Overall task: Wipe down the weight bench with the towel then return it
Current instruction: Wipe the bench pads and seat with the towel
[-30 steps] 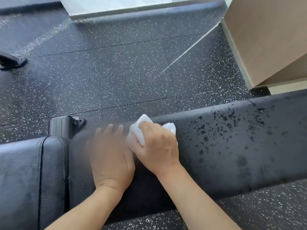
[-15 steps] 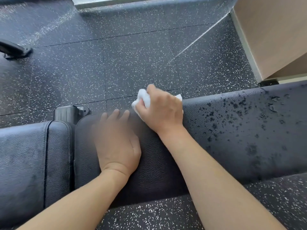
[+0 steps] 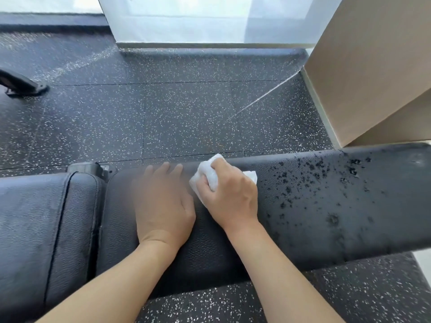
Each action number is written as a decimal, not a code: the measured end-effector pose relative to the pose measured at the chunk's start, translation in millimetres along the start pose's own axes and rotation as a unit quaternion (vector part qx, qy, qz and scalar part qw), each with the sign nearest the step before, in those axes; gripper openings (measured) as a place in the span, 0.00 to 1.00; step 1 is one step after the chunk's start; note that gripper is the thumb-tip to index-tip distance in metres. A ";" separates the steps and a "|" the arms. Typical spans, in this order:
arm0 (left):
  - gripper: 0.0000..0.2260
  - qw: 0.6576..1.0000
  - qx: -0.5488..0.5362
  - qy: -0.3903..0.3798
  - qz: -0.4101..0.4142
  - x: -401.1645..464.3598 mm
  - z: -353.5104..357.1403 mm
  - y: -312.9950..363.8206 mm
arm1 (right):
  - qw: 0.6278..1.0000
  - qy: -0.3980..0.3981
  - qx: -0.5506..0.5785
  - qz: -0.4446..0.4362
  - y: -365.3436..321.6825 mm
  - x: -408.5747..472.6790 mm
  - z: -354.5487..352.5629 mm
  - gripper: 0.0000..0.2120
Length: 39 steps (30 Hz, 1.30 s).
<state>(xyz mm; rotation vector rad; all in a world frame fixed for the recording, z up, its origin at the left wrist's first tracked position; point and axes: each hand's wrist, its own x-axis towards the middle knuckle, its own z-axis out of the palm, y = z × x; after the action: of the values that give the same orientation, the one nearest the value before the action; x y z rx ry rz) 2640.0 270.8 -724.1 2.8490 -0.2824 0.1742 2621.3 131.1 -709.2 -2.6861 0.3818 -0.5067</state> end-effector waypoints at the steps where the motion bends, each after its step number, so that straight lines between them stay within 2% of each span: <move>1: 0.27 1.000 -0.003 -0.002 -0.002 -0.7 0.2 -0.9 | 1.000 0.001 -0.001 0.001 0.9 -13.0 -4.4 0.11; 7: 0.27 1.000 -0.013 -0.001 0.000 -2.2 0.1 -2.2 | 1.000 -0.005 -0.005 -0.008 11.3 -88.0 -32.0 0.12; 10: 0.27 1.000 -0.012 -0.005 0.002 -2.7 -2.4 -2.4 | 1.000 -0.011 -0.002 0.005 14.5 -98.7 -35.9 0.11; 15: 0.26 1.000 -0.019 -0.004 0.003 -3.0 -2.8 -3.1 | 0.999 -0.011 -0.045 0.027 14.5 -42.9 -22.9 0.12; 19: 0.25 1.000 -0.020 -0.013 0.000 -4.1 -4.9 -2.5 | 0.997 -0.041 -0.050 0.043 17.0 20.2 -7.4 0.13; 23: 0.26 1.000 -0.015 -0.015 0.002 -3.6 -5.1 -3.0 | 0.998 -0.044 -0.035 0.027 15.8 20.0 -5.9 0.13; 27: 0.26 1.000 -0.011 -0.011 0.003 -3.9 -5.8 -2.6 | 0.998 -0.060 -0.018 -0.008 19.7 -59.1 -32.5 0.12; 30: 0.26 1.000 -0.009 -0.011 0.003 -3.1 -6.0 -1.4 | 0.995 -0.075 0.007 -0.066 26.1 -112.3 -51.6 0.11; 32: 0.25 1.000 -0.008 -0.012 0.001 -3.1 -5.7 -0.7 | 0.987 -0.083 0.014 -0.134 37.8 -116.3 -55.8 0.10; 35: 0.25 1.000 -0.005 -0.006 0.000 -3.3 -5.1 0.3 | 0.971 -0.097 -0.001 -0.219 54.4 -69.6 -49.2 0.13; 37: 0.25 1.000 -0.002 -0.005 -0.002 -2.1 -4.4 1.3 | 0.981 -0.080 -0.023 -0.177 59.3 -21.7 -36.2 0.12; 39: 0.25 1.000 0.005 -0.011 -0.004 -1.1 -4.1 2.5 | 0.995 -0.057 -0.044 -0.074 56.3 26.5 -22.5 0.13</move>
<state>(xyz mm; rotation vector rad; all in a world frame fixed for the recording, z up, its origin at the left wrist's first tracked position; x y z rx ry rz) 2638.0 269.9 -719.7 2.8631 -0.2753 0.1439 2625.4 65.2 -705.2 -2.8268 0.1776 -0.3850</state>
